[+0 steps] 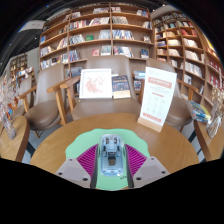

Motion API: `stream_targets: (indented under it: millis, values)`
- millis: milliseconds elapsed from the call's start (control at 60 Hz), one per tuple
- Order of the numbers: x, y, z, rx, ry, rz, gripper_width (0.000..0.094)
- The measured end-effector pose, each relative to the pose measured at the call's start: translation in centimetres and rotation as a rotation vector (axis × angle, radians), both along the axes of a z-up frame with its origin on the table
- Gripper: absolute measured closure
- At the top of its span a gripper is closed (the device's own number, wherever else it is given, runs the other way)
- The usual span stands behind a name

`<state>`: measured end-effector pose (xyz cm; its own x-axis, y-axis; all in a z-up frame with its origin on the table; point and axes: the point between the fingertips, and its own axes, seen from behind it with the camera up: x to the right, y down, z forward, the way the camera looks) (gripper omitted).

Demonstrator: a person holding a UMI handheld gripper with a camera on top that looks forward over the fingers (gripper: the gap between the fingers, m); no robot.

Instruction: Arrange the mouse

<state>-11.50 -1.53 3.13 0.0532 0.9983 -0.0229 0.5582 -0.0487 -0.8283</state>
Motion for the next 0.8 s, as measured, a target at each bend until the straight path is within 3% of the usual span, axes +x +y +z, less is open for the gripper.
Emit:
stream_targets:
  millis: [133, 267, 300, 383, 600, 800]
  values:
    - [-0.4, -0.1, -3.9, 0.017, -0.05, -0.038, 0.051]
    - [-0.3, -0.4, -4.2, 0.021, -0.041, -0.036, 0.0433]
    - [-0.1, -0.5, -4.0, 0.012, -0.04, -0.036, 0.0364]
    - [1.3, 0.0, -1.9, 0.008, -0.023, -0.056, 0.0075]
    - [11.7, 0.9, 7.9, 0.017, 0.086, -0.03, 0.008]
    - [24.6, 1.4, 11.2, 0.023, 0.146, 0.003, 0.0083]
